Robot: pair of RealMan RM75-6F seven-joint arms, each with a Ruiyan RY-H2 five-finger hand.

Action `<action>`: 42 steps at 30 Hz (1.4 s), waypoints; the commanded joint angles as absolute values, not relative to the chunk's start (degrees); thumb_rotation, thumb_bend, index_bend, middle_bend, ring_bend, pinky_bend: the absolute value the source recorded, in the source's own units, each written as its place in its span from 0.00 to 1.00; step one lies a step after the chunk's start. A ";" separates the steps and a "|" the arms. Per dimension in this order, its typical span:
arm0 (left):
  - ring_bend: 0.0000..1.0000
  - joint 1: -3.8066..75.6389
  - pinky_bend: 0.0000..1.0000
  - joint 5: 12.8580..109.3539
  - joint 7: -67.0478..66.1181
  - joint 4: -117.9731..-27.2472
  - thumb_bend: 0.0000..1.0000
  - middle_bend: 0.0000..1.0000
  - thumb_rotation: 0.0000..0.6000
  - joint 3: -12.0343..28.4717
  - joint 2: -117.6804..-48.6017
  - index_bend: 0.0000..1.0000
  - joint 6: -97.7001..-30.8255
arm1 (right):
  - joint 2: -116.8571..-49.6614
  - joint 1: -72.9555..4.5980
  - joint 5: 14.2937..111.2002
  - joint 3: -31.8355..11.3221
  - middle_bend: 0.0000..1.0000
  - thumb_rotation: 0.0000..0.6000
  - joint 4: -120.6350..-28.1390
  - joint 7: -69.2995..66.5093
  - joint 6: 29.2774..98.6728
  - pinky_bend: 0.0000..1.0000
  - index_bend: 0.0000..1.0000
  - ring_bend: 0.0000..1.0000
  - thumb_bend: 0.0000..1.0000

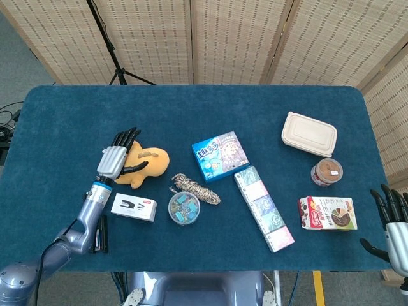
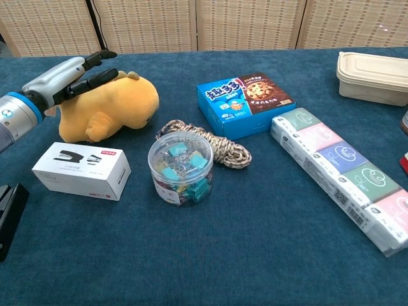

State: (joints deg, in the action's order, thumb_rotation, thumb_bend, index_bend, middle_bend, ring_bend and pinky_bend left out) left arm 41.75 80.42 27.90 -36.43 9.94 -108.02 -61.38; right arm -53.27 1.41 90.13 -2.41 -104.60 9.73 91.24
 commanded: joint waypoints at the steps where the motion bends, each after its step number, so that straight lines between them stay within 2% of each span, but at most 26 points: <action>1: 0.00 41.92 0.00 80.61 24.11 -43.90 0.00 0.00 0.00 10.75 -104.78 0.00 -62.97 | -53.24 1.43 90.13 -2.40 0.00 1.00 -104.58 9.68 91.26 0.00 0.00 0.00 0.00; 8: 0.00 44.65 0.00 78.34 12.49 -57.20 0.00 0.00 0.00 13.80 -101.87 0.00 -61.38 | -53.04 1.48 89.93 -2.45 0.00 1.00 -104.47 9.33 91.24 0.00 0.00 0.00 0.00; 14: 0.00 47.62 0.00 73.17 0.70 -61.98 0.00 0.00 0.00 16.41 -103.66 0.00 -57.65 | -52.68 1.52 89.54 -2.70 0.00 1.00 -104.35 8.56 91.40 0.00 0.00 0.00 0.00; 22: 0.00 49.41 0.00 67.49 -7.67 -60.36 0.00 0.00 0.00 17.25 -108.52 0.00 -55.11 | -52.21 1.52 88.96 -3.03 0.00 1.00 -104.27 7.45 91.45 0.00 0.00 0.00 0.00; 28: 0.00 47.60 0.00 65.94 -12.11 -60.77 0.00 0.00 0.00 16.44 -109.26 0.00 -57.89 | -52.21 1.45 89.06 -3.01 0.00 1.00 -104.35 7.40 91.34 0.00 0.00 0.00 0.00; 33: 0.00 47.25 0.00 65.77 -11.36 -59.23 0.00 0.00 0.00 16.59 -108.95 0.00 -57.69 | -52.51 1.32 89.67 -2.74 0.00 1.00 -104.55 8.02 91.10 0.00 0.00 0.00 0.00; 42: 0.00 50.04 0.00 65.77 -6.52 -50.95 0.00 0.00 0.00 18.63 -111.17 0.00 -54.35 | -53.06 0.94 89.02 -2.80 0.00 1.00 -104.41 8.93 90.22 0.00 0.00 0.00 0.00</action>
